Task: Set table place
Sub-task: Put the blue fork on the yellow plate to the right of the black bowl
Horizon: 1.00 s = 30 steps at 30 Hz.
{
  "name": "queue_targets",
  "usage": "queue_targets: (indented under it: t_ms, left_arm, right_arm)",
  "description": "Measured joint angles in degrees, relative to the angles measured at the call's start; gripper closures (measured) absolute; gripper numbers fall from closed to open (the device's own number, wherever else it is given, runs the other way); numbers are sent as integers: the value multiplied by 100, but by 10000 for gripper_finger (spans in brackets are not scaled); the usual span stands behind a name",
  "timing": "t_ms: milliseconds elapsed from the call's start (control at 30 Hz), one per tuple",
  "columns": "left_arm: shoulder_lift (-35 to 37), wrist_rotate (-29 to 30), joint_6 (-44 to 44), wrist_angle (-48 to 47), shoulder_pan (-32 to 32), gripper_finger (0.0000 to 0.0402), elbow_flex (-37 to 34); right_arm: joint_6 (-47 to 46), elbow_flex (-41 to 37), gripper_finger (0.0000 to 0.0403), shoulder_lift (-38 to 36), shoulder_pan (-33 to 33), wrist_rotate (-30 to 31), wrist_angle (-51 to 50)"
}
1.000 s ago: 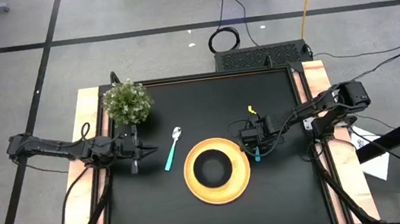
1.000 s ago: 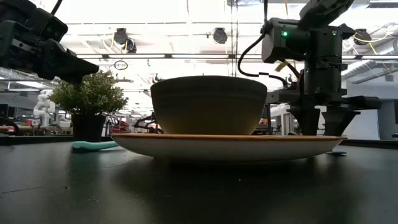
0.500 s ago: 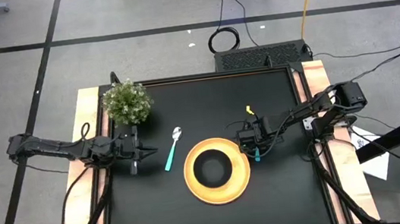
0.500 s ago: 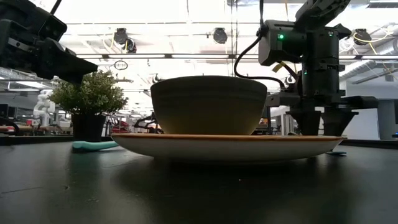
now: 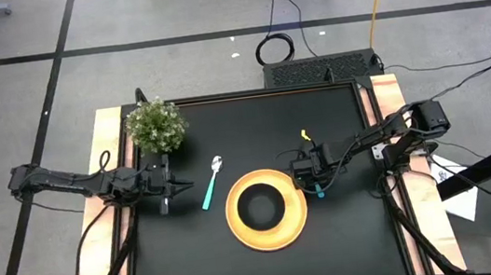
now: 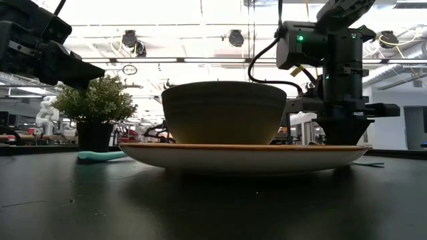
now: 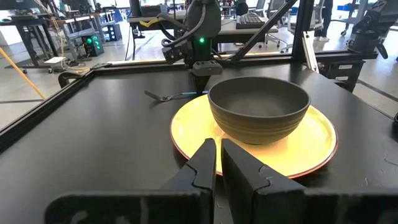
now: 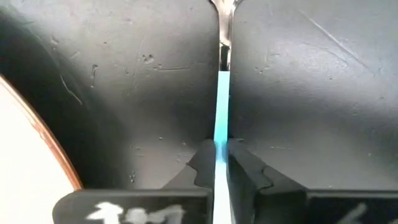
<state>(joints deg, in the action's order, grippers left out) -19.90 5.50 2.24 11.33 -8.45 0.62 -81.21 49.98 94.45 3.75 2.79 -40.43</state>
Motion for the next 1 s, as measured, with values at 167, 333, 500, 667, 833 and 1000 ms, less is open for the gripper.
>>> queue_targets:
  t_ms: [167, 333, 500, 667, 833, 1000]
  left_arm:
    - [0, 0, -38, 0, 0, 371, 0]
    - [-2, -2, -100, 0, 2, 371, 0]
    - [0, -2, -156, 3, 2, 371, 0]
    - [0, -2, -173, 66, 2, 371, 0]
    - [-2, -2, -175, 114, 0, 371, 0]
    - [-1, -2, -241, 111, 2, 371, 0]
  right_arm:
    - [110, 0, 393, 0, 0, 28, -4]
    - [265, -4, 397, -150, 9, 164, 31]
    - [267, -42, 399, -523, 64, 488, 24]
    - [262, -33, 400, -926, 127, 679, -52]
    - [263, -15, 400, -1227, 158, 776, -33]
    - [258, -17, 400, -1409, 215, 773, -42]
